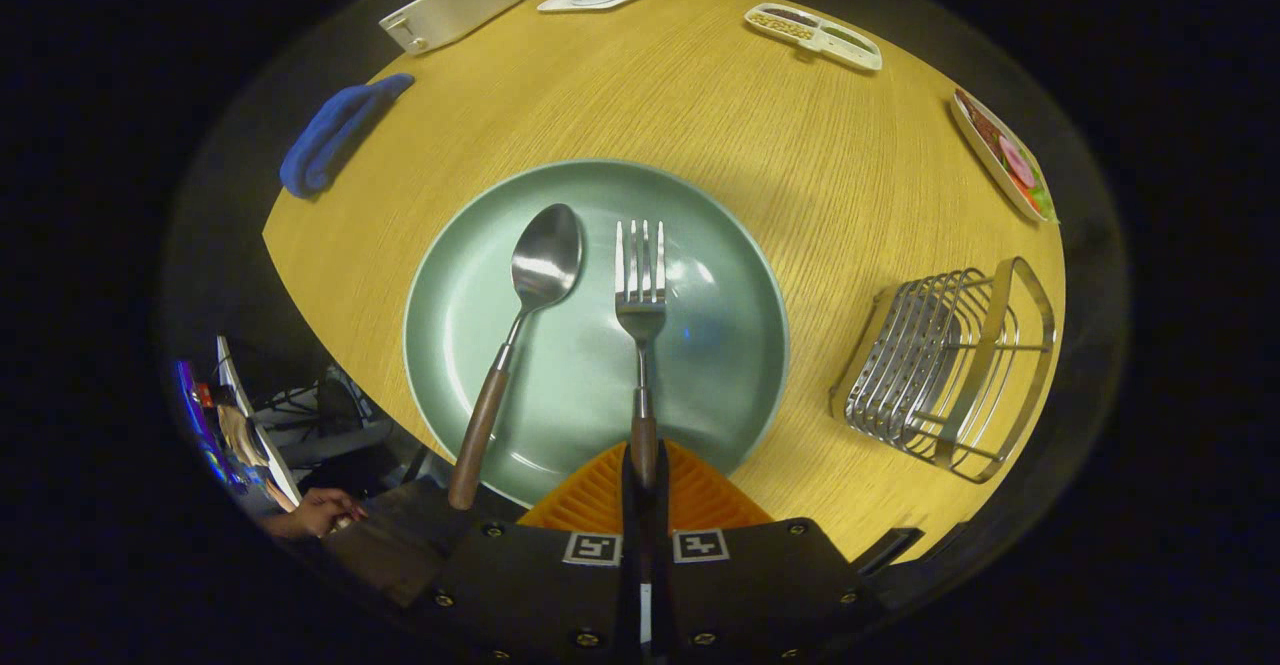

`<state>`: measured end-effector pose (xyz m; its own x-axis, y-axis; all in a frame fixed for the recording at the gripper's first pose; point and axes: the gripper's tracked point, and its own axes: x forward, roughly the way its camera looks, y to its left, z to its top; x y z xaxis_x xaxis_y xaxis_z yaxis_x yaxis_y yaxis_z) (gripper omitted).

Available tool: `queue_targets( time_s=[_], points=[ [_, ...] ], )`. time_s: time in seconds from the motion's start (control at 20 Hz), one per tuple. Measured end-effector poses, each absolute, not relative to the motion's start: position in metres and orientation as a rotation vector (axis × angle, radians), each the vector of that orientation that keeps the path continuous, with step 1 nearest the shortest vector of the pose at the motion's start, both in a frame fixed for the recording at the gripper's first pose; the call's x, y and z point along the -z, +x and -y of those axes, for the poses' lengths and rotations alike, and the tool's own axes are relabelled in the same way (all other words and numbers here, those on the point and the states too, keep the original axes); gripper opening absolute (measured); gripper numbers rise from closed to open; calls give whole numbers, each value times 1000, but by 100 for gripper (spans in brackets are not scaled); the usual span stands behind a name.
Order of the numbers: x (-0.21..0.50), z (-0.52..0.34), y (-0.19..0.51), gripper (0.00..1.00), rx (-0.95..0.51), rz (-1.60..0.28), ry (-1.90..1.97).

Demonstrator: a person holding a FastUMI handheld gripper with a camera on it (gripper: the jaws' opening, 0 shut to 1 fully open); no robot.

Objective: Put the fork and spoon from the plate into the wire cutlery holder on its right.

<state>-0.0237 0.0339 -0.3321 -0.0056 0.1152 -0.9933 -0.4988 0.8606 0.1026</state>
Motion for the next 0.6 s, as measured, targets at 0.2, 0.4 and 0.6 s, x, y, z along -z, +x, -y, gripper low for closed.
queue_targets(
  time_s=[0.2,0.4,0.6],
  points=[
    [315,-22,-25,5,-531,-1536,-363],
    [294,-3,-25,5,-561,-1548,-469],
    [268,22,-32,5,-583,-1591,-533]
  ],
)
